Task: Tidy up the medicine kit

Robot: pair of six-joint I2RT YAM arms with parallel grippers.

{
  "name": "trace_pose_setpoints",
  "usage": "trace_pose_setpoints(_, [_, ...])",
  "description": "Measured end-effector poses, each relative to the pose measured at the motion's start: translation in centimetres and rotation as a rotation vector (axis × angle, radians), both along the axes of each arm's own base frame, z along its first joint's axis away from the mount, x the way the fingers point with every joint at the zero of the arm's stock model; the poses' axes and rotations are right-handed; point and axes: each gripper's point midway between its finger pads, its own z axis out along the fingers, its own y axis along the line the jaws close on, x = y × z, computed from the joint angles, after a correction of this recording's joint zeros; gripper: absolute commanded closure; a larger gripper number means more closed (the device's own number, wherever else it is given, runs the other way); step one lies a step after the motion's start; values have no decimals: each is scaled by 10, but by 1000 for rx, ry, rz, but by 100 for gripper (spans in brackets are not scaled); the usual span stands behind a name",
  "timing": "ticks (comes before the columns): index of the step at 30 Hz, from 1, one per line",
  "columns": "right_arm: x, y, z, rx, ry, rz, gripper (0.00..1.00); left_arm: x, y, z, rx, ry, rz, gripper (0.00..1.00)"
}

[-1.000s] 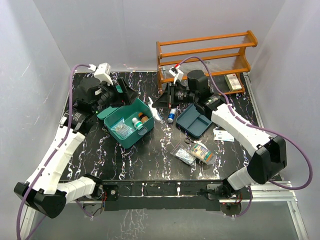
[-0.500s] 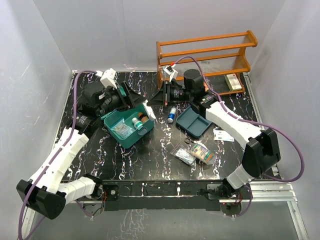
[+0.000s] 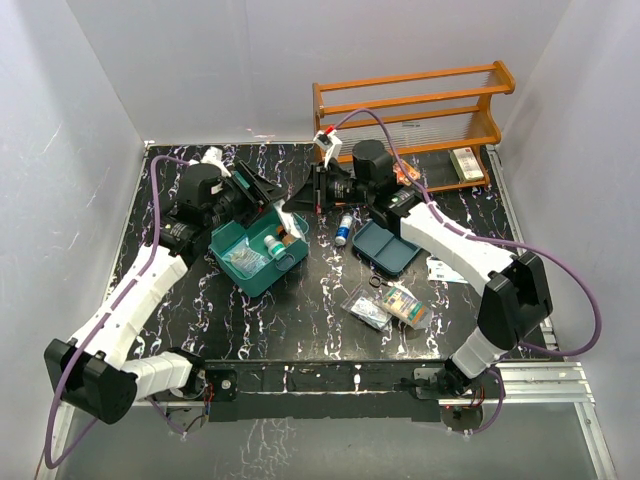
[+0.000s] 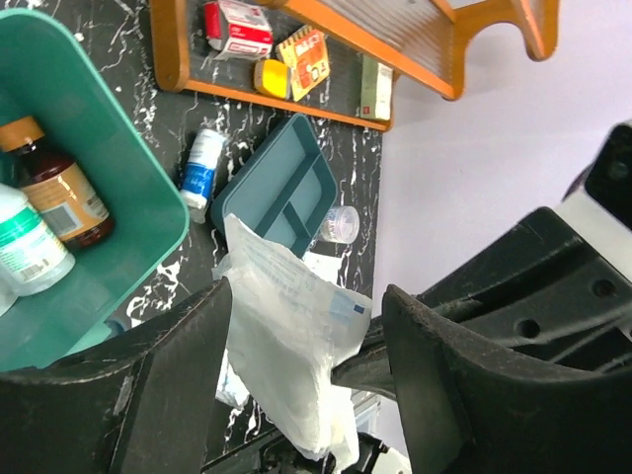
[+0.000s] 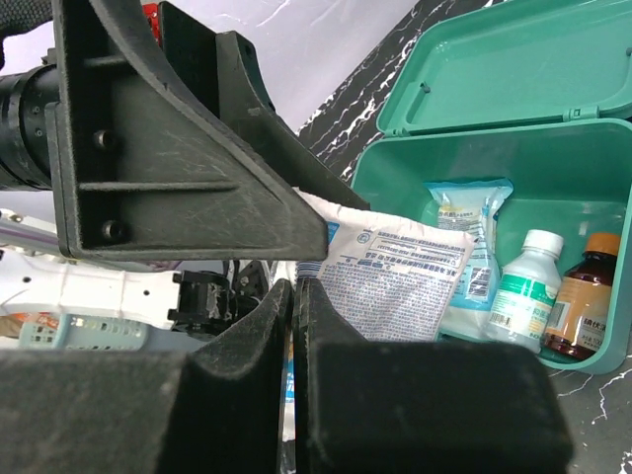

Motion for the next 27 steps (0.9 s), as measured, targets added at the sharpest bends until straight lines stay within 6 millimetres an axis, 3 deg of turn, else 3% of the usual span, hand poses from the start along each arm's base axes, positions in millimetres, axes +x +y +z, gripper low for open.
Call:
trace_pose_setpoints(5, [0, 10, -8, -26, -22, -1, 100, -3, 2, -11, 5, 56, 15, 53])
trace_pose_setpoints(13, [-3, 22, -17, -77, -76, -10, 99, -5, 6, -16, 4, 96, 47, 91])
trace_pose_setpoints(17, [-4, 25, -23, -115, -99, -22, 80, -5, 12, -23, 26, 120, 77, 99])
trace_pose_setpoints(20, [-6, 27, -27, -144, -118, -32, 66, -5, 18, -30, 51, 139, 106, 100])
trace_pose_setpoints(27, [-10, 31, -37, -205, -147, -61, 48, -7, 42, -38, 135, 190, 220, 100])
